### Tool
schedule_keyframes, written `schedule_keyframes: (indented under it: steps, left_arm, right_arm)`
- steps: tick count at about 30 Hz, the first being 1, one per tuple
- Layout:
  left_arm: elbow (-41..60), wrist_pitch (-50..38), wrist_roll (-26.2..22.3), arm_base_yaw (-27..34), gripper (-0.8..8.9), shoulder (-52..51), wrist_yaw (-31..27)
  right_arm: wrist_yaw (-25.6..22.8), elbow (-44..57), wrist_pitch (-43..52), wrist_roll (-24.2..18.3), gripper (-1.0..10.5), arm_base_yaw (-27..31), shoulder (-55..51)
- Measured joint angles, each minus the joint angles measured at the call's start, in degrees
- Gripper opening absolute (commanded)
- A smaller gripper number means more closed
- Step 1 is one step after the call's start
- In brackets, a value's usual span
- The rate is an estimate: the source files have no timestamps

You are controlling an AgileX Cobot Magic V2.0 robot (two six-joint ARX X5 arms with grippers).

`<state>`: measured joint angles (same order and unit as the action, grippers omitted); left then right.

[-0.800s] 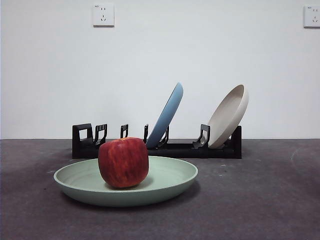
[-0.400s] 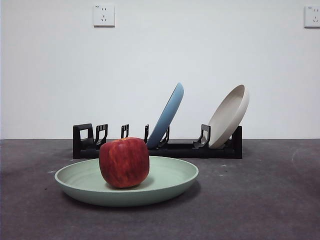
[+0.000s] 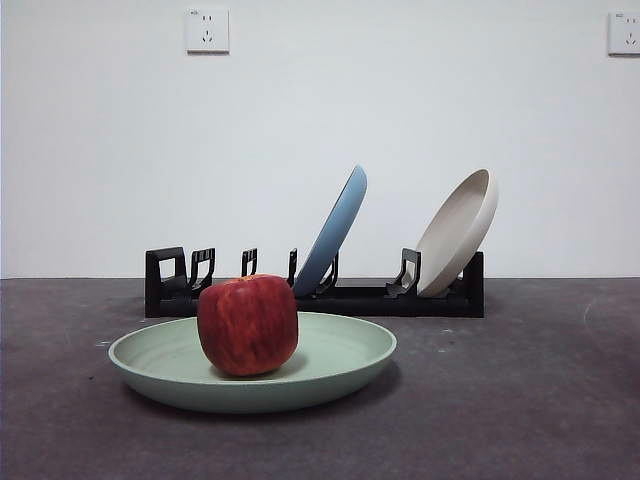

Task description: Take the green plate from the plate rack,put the plate on the table,take the apple from the table,put the apple in the plate

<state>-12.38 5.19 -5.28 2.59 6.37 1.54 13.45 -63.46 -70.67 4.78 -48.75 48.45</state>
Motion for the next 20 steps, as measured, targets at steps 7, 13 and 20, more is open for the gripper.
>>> schedule_keyframes:
  steps: [7,13,20]
  left_arm:
    - [7.1,0.1,0.8,0.0,-0.03,-3.7,0.0]
    - [9.7,1.7,0.9,0.0,-0.03,-4.7,0.0]
    - [11.4,5.4,3.2,0.0,-0.03,-6.1,0.2]
  right_arm:
    - [0.0,0.0,0.0,0.0,0.0,0.0,0.0]
    - [0.0,0.0,0.0,0.0,0.0,0.0,0.0]
    - [0.0,0.0,0.0,0.0,0.0,0.0,0.0]
